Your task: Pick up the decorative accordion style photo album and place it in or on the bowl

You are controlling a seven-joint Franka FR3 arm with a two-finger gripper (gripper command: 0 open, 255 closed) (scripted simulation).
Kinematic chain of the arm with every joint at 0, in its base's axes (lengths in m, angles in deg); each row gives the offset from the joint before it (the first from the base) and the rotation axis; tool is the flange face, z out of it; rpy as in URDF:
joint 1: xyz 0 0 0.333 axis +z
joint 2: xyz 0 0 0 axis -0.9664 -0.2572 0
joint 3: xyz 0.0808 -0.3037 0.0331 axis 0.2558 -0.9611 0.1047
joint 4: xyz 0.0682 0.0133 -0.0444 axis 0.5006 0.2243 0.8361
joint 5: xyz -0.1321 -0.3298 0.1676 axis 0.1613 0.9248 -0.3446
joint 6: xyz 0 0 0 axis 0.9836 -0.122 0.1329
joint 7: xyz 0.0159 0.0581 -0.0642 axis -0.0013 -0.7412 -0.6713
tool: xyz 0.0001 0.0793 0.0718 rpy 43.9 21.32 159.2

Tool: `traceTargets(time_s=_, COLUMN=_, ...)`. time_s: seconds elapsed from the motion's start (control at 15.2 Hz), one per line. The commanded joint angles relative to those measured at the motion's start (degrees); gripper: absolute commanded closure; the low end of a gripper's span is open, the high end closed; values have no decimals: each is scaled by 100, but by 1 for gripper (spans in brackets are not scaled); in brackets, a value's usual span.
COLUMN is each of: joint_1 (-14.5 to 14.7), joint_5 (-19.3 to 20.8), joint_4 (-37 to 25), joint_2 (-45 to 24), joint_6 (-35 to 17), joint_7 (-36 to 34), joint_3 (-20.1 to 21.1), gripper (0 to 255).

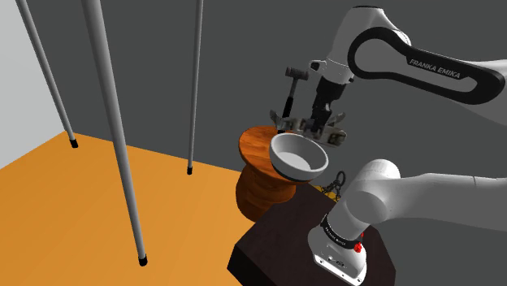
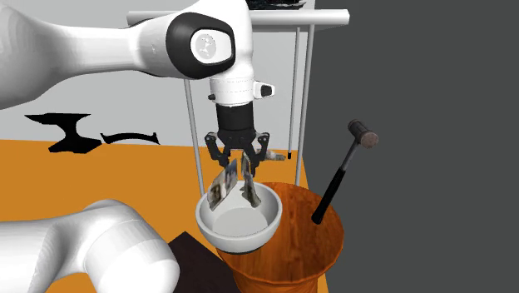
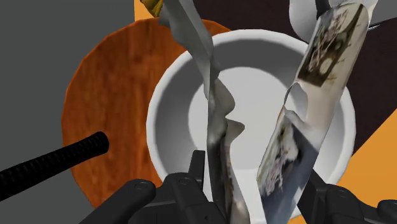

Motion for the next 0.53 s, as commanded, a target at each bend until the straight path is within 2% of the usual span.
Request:
traceTargets(time_s=0.0, joint_1=-81, joint_5=19, joint_4=1304, joint_2=1024, joint_6=-147, joint_7=3, joint_3=-80, gripper=255)
traceTargets(time_s=0.46, joint_1=-88, joint_5=27, joint_4=1409, joint_2=1048, joint_6=-227, joint_7=2, joint_3=-88, gripper=255)
